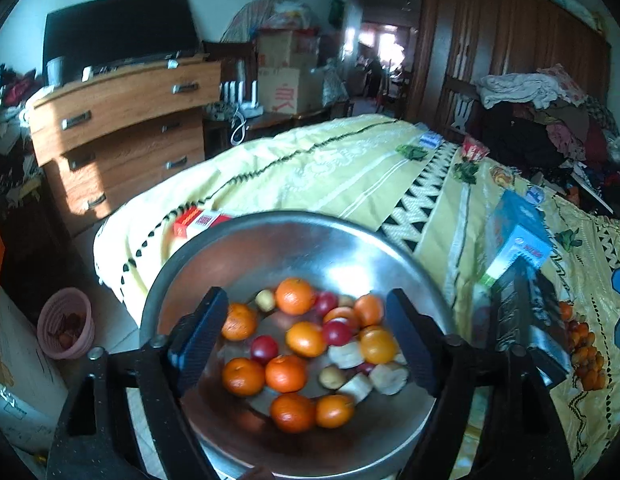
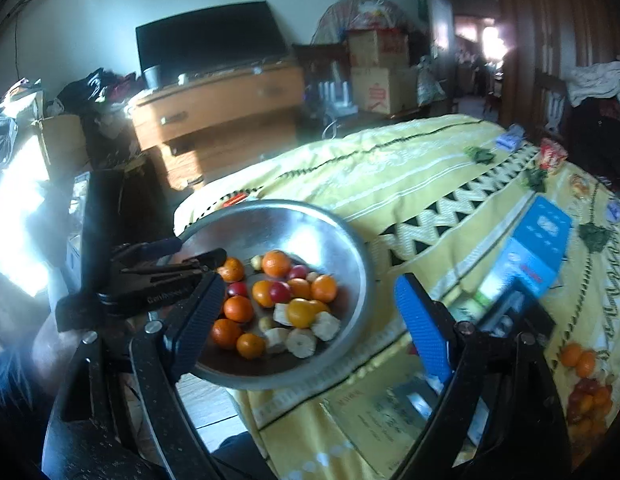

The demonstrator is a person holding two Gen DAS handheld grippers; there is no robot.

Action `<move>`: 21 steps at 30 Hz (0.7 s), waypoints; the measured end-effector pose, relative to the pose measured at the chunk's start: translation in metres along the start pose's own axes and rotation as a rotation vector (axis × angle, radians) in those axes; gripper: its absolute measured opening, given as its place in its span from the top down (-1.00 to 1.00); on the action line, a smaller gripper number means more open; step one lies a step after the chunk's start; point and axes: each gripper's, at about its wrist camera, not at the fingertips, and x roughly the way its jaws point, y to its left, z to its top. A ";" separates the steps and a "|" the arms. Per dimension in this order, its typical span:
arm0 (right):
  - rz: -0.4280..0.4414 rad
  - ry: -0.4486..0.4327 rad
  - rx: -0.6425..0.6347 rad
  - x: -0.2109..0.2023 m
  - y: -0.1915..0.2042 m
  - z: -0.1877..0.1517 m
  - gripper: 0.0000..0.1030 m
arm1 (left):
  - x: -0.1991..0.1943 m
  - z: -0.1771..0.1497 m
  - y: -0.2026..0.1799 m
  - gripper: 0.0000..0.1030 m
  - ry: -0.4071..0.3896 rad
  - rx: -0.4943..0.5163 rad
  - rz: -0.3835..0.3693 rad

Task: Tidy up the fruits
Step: 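Move both tools back toward the fruit pile on the bed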

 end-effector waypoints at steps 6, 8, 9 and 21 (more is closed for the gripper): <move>-0.271 -0.031 0.199 -0.087 -0.093 -0.077 -0.89 | -0.054 0.002 -0.138 -1.00 -0.137 0.147 -0.218; -0.345 0.014 0.270 -0.103 -0.123 -0.110 -0.89 | -0.063 -0.011 -0.188 -1.00 -0.128 0.214 -0.319; -0.378 0.036 0.308 -0.110 -0.137 -0.128 -0.89 | -0.065 -0.021 -0.214 -1.00 -0.109 0.255 -0.359; -0.573 0.234 0.581 -0.124 -0.253 -0.260 -0.89 | 0.054 -0.169 -0.403 -1.00 0.279 0.555 -0.410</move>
